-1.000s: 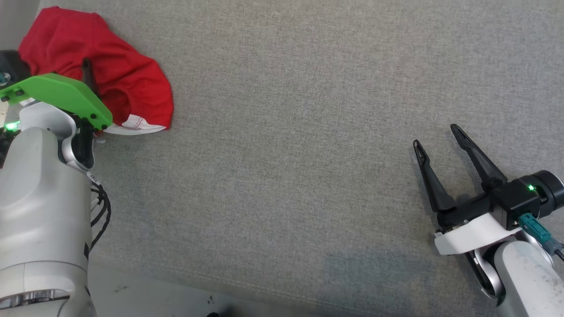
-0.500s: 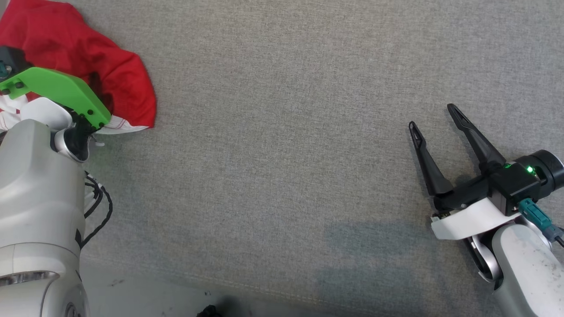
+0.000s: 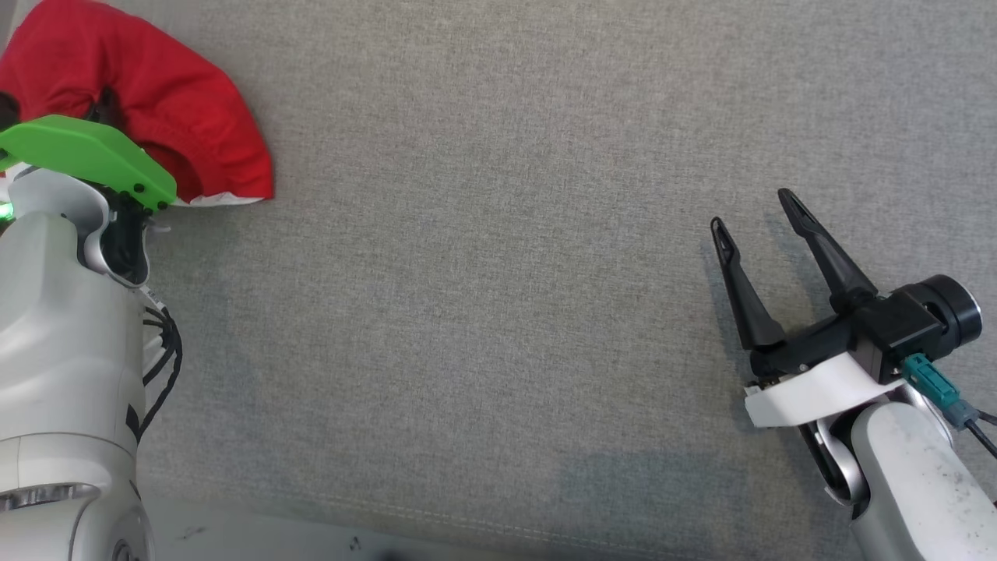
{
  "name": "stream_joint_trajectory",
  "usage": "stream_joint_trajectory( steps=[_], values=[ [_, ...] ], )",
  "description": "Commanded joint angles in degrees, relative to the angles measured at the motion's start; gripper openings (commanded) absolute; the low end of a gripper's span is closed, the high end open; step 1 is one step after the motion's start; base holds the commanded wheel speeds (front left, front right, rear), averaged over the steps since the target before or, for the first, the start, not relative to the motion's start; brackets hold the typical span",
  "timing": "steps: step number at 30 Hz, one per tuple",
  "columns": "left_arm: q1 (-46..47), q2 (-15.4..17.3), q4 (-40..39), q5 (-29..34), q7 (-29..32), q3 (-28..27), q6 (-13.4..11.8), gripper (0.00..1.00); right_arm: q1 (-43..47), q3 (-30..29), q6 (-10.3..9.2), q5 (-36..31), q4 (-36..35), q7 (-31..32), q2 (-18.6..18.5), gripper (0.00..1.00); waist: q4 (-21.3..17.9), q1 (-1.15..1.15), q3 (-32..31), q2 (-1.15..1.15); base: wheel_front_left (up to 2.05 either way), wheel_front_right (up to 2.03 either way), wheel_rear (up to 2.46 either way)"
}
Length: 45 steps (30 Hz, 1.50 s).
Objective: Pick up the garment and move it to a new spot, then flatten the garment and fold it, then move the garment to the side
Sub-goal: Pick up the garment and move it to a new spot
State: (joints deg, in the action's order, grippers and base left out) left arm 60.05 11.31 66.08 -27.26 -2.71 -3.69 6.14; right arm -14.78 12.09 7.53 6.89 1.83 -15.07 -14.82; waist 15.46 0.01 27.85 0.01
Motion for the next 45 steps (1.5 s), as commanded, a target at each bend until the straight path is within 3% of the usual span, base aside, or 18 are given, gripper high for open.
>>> stream_joint_trajectory(
  steps=[1, 7, 12, 22, 33, 39, 45],
  values=[
    [-0.8, -0.2, -0.9, -0.1, -1.7, 0.1, 0.5, 0.0, 1.1, -0.2, -0.09, 0.4, 0.3, -0.2, 0.6, 1.0, -0.9, -0.01, -3.2, -0.01, 0.0, 0.0, 0.0],
    [-1.7, -1.0, -5.5, -1.5, -5.6, 1.6, 1.3, 0.0, 3.7, -0.8, -0.09, 1.1, 0.8, -0.2, 3.3, 1.0, -2.8, -0.01, -9.5, -0.01, 0.0, 0.0, 0.0],
    [-2.8, -2.1, -11.0, -3.2, -4.8, 3.9, 1.4, 0.0, 5.7, -1.3, -0.09, 1.5, 1.0, -0.2, 5.1, 1.0, -4.8, -0.01, -14.0, -0.01, 0.0, 0.0, 0.0],
    [-9.0, -2.7, -29.3, -7.0, 5.2, 9.9, 1.3, 0.0, 9.6, -2.6, -0.09, 2.1, 0.9, -0.2, 8.0, 1.0, -12.8, -0.01, -21.4, -0.01, 0.0, 0.0, 0.0],
    [-18.1, -5.3, -46.8, -7.4, 15.1, 14.1, -3.2, 0.0, 10.8, -3.3, -0.09, 2.4, 0.4, -0.2, 9.6, 1.0, -23.5, -0.01, -21.6, -0.01, 0.0, 0.0, 0.0],
    [-23.8, -5.7, -49.1, -6.5, 15.3, 15.4, -5.8, 0.0, 10.7, -3.3, -0.09, 2.5, 0.1, -0.2, 10.1, 1.0, -28.7, -0.01, -20.3, -0.01, 0.0, 0.0, 0.0],
    [-28.4, -5.0, -46.4, -4.5, 12.0, 16.5, -6.7, 0.0, 10.5, -3.8, -0.09, 2.8, -0.3, -0.2, 10.6, 1.0, -31.8, -0.01, -18.0, -0.01, 0.0, 0.0, 0.0]
  ],
)
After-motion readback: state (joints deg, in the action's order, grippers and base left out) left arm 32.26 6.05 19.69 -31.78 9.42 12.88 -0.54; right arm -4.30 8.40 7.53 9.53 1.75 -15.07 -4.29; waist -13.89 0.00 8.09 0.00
